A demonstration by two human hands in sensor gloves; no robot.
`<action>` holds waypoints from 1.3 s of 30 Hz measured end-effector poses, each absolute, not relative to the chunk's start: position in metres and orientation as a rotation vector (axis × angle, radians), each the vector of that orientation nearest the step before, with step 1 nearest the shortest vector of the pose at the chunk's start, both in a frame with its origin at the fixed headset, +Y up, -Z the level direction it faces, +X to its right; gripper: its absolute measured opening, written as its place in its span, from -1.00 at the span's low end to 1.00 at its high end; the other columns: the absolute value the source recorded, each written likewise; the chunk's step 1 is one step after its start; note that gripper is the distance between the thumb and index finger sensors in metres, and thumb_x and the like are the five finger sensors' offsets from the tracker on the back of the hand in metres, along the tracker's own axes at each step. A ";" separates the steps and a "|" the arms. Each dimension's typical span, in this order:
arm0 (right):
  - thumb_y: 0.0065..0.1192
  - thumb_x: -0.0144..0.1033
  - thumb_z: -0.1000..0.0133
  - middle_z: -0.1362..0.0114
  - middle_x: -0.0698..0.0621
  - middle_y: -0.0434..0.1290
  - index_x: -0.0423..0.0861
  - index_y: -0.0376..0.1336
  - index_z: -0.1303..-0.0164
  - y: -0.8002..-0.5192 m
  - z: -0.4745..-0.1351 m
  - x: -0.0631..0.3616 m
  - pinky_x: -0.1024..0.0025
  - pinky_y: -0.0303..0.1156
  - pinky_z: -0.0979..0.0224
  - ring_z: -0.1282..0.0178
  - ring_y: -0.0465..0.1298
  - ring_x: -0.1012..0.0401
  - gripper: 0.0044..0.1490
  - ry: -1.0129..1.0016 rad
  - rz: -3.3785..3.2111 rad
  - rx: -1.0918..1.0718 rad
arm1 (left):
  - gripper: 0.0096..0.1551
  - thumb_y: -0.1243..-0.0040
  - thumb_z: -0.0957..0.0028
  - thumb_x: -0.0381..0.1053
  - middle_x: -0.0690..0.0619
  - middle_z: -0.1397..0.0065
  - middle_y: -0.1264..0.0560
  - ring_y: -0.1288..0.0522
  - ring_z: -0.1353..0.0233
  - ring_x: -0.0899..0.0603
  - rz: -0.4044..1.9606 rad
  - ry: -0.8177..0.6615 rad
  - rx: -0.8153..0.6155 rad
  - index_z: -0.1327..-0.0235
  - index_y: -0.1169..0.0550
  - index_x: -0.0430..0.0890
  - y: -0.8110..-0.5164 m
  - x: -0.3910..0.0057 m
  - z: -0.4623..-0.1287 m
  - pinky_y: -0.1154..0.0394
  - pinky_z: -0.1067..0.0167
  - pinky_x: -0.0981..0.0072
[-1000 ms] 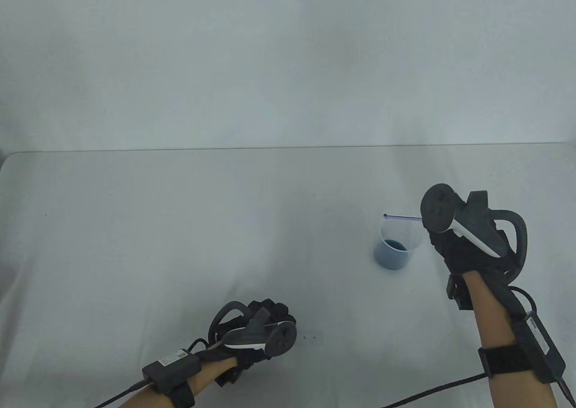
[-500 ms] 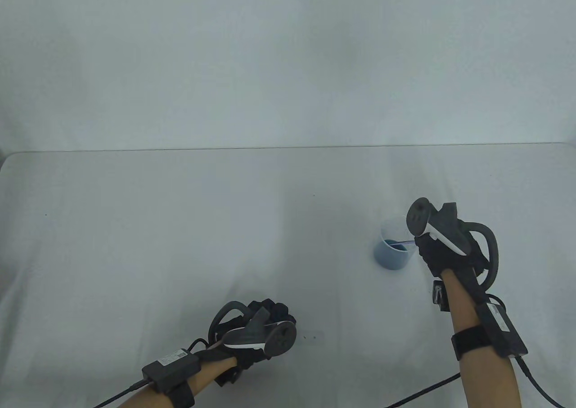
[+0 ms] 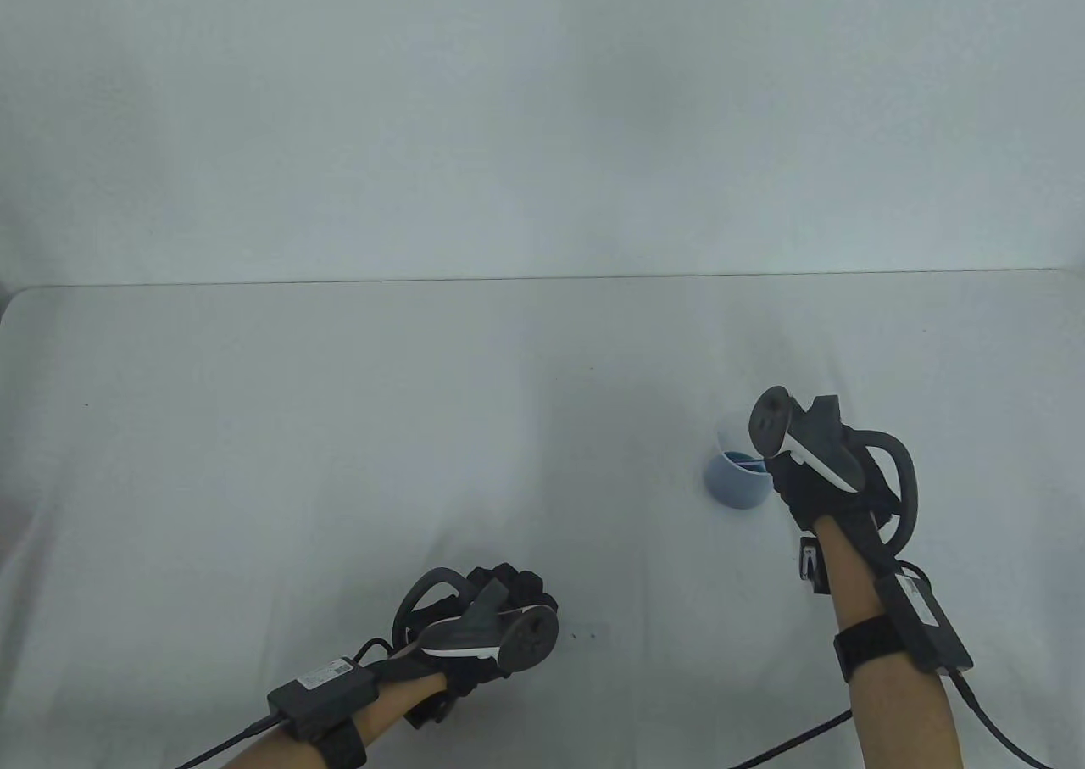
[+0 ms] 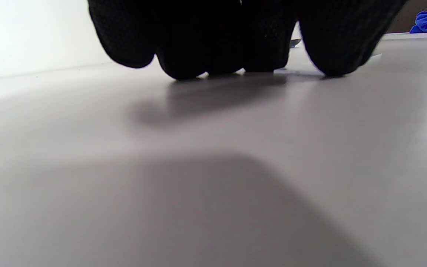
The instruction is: Dip glass rod into dye solution and streak across glass slide
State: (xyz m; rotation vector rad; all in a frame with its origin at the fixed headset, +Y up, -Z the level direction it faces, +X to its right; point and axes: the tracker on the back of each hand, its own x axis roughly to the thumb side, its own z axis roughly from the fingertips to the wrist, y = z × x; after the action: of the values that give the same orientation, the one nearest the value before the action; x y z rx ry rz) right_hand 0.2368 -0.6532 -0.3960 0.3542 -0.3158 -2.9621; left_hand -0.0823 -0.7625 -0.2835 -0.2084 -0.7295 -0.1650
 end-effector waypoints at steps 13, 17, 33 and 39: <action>-0.16 0.34 -0.15 -0.74 -0.06 0.18 0.03 -0.05 -0.71 -0.576 -0.346 0.224 -0.19 0.29 -0.55 -0.66 0.32 -0.11 -0.03 0.028 -3.151 0.150 | -0.15 -0.04 -0.11 0.33 -0.10 -0.70 -0.22 -0.31 -0.63 -0.28 0.138 -0.620 -0.194 -0.63 -0.25 -0.02 -0.714 -0.114 -0.301 -0.28 -0.49 -0.25; -0.24 0.39 -0.13 -0.83 0.01 0.04 0.04 -0.16 -0.73 -0.575 -0.316 0.205 -0.30 0.12 -0.63 -0.79 0.13 -0.18 0.03 0.142 -3.294 -0.089 | 0.03 0.05 -0.12 0.39 -0.21 -0.78 -0.04 -0.11 -0.72 -0.40 0.228 -0.560 -0.050 -0.73 -0.06 -0.13 -0.669 -0.143 -0.304 -0.20 -0.52 -0.33; -0.41 0.53 -0.03 -0.86 0.02 -0.28 0.04 -0.37 -0.72 -0.661 -0.284 0.154 -0.38 -0.20 -0.65 -0.81 -0.24 -0.25 0.18 0.057 -3.172 -0.485 | 0.17 0.13 -0.10 0.46 -0.32 -0.77 0.22 0.24 -0.71 -0.51 0.096 -0.473 0.102 -0.73 0.12 -0.20 -0.658 -0.192 -0.284 0.06 -0.55 -0.36; -0.41 0.54 -0.02 -0.86 0.01 -0.30 0.04 -0.38 -0.72 -0.668 -0.284 0.156 -0.39 -0.22 -0.64 -0.81 -0.27 -0.25 0.18 0.038 -3.151 -0.480 | 0.17 0.14 -0.09 0.47 -0.32 -0.77 0.23 0.25 -0.71 -0.51 0.069 -0.460 0.095 -0.73 0.12 -0.20 -0.663 -0.193 -0.284 0.07 -0.55 -0.37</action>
State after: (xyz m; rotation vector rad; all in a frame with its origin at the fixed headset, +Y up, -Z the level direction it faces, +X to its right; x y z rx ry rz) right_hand 0.1560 -0.6682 -0.2842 -0.4796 0.0379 -3.1506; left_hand -0.1932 -0.6627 -0.2838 0.0953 -0.4603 0.0695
